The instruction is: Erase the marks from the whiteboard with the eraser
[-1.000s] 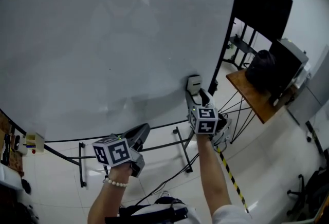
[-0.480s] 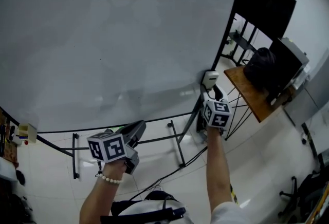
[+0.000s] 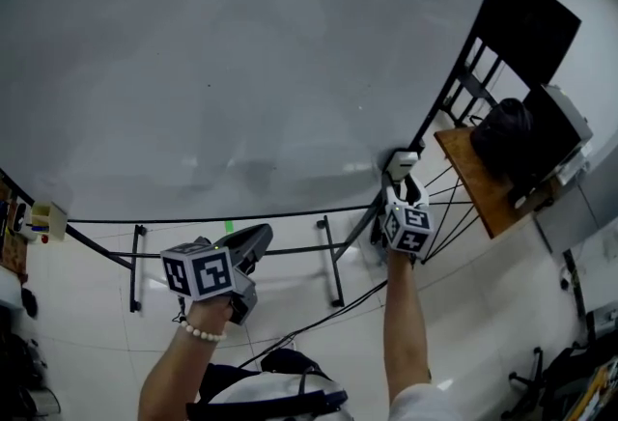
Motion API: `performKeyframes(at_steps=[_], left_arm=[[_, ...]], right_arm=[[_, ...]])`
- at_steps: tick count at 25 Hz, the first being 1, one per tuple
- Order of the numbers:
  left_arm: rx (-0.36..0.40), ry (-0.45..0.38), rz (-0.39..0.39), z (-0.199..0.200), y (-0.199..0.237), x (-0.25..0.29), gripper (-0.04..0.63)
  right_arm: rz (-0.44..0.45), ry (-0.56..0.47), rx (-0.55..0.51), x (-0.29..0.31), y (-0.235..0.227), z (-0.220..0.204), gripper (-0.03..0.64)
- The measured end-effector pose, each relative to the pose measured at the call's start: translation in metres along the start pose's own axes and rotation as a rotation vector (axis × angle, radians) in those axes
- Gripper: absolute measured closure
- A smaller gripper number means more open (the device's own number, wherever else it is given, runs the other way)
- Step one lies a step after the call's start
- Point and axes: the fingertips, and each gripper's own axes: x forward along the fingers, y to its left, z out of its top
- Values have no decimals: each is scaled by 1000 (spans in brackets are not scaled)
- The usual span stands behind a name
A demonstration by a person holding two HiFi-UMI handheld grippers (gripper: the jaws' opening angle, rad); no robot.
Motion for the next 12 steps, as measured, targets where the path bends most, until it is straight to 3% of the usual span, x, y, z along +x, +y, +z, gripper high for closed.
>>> performKeyframes(at_steps=[8, 12], left_arm=[[-40, -20, 36, -1, 31, -26, 600], [-54, -28, 39, -1, 41, -38, 600]], right_arm=[[-13, -1, 15, 4, 12, -16, 365], [3, 0, 13, 3, 40, -18, 365]])
